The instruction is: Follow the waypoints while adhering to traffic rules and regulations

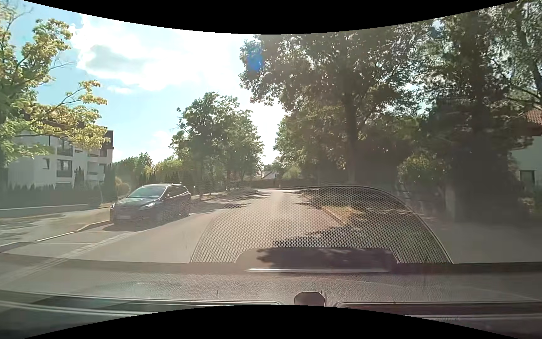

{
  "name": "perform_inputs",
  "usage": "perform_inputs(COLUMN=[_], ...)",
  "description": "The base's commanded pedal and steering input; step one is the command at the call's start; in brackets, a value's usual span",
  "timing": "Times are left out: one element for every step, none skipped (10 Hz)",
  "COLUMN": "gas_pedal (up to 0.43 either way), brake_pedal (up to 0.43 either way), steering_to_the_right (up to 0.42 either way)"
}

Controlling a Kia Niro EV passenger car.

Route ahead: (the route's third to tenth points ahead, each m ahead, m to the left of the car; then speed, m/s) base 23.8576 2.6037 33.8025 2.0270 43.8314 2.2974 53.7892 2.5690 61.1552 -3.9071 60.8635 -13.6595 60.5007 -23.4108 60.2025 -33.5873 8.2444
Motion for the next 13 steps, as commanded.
perform_inputs(gas_pedal=[0.079,0.079,0.079,0.079,0.079,0.079,0.079,0.079,0.079,0.079,0.067,0.067,0.067], brake_pedal=[0.006,0.006,0.006,0.006,0.006,0.006,0.006,0.006,0.006,0.006,0.006,0.006,0.006], steering_to_the_right=[-0.005,-0.004,-0.004,-0.003,0.000,0.000,0.000,0.001,0.001,0.001,0.001,0.001,0.001])
